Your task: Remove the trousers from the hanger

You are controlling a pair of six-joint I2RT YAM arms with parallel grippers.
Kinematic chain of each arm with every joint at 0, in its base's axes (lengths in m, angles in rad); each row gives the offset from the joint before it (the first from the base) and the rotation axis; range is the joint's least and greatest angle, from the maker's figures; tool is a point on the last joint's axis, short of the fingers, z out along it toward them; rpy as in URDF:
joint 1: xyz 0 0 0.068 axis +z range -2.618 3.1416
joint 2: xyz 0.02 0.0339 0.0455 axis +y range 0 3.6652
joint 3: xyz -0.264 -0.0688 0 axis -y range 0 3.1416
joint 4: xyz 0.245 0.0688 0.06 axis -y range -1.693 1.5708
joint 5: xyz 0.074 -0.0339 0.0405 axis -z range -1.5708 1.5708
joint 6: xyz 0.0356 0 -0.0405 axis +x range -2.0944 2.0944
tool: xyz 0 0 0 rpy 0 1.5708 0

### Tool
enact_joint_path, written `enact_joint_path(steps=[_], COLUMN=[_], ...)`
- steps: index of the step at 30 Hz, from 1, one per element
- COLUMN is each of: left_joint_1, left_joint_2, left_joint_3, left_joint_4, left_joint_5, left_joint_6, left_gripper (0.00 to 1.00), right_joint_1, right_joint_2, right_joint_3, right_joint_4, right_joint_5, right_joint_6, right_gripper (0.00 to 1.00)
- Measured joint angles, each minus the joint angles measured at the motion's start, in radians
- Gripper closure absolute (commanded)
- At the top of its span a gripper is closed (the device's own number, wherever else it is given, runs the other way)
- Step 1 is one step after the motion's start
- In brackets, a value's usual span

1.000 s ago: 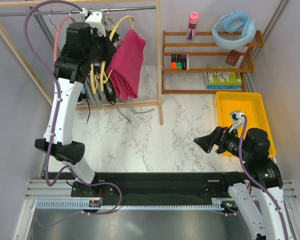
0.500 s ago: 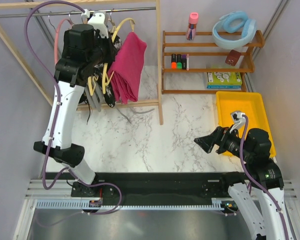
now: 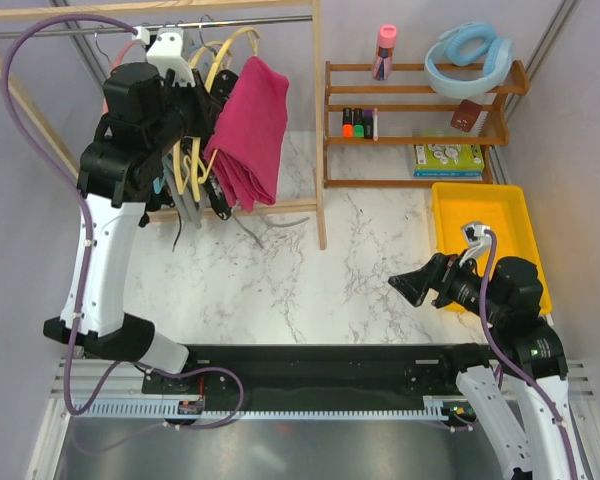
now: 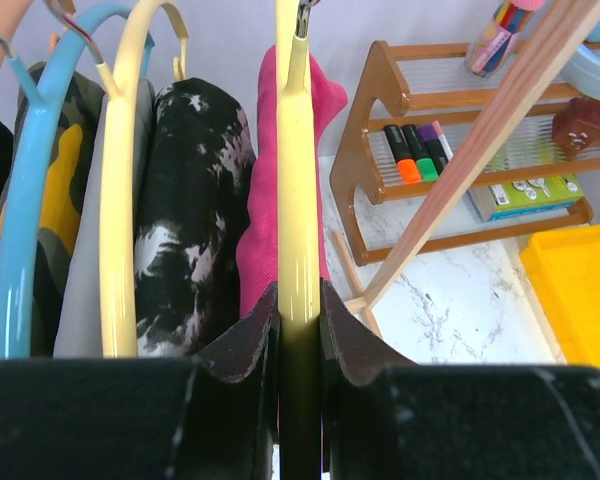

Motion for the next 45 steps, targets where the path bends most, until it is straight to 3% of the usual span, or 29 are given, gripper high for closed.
enact_joint_path(steps=[8,17,26,32,38,45], left_joint_1=[0.000,0.000,0.001,0.000,-0.001,-0.001], left_joint_2=[-0.129,-0.341,-0.596,-0.644,-0.660,-0.675], left_joint_3=[-0.134,-0.310,-0.542,-0.630,-0.686,-0.751], left_joint_4=[0.040,0.008,-0.008,-0.015,0.025,0.098], left_joint_5=[0.037,0.192,0.467,0.599,0.678,0.738], left_joint_6=[-0.011,-0.056,-0.132,-0.201,-0.271,-0.319], left_gripper=[0.98,0.98,0.98,0.98,0.98,0.98], right_joint_1=[0.000,0.000,0.001,0.037,0.203,0.557], right_joint_2=[0.000,0.090,0.170,0.270,0.336,0.408], right_joint_3=[0.000,0.035,0.043,0.084,0.111,0.135], right_joint_4=[0.000,0.020,0.284,0.412,0.459,0.481], right_joint_5=[-0.002,-0.074,-0.182,-0.207,-0.122,0.078], right_joint_6=[0.000,0.005,0.206,0.291,0.313,0.293], right_gripper=[0.02,0.02,0.01,0.04,0.05,0.05])
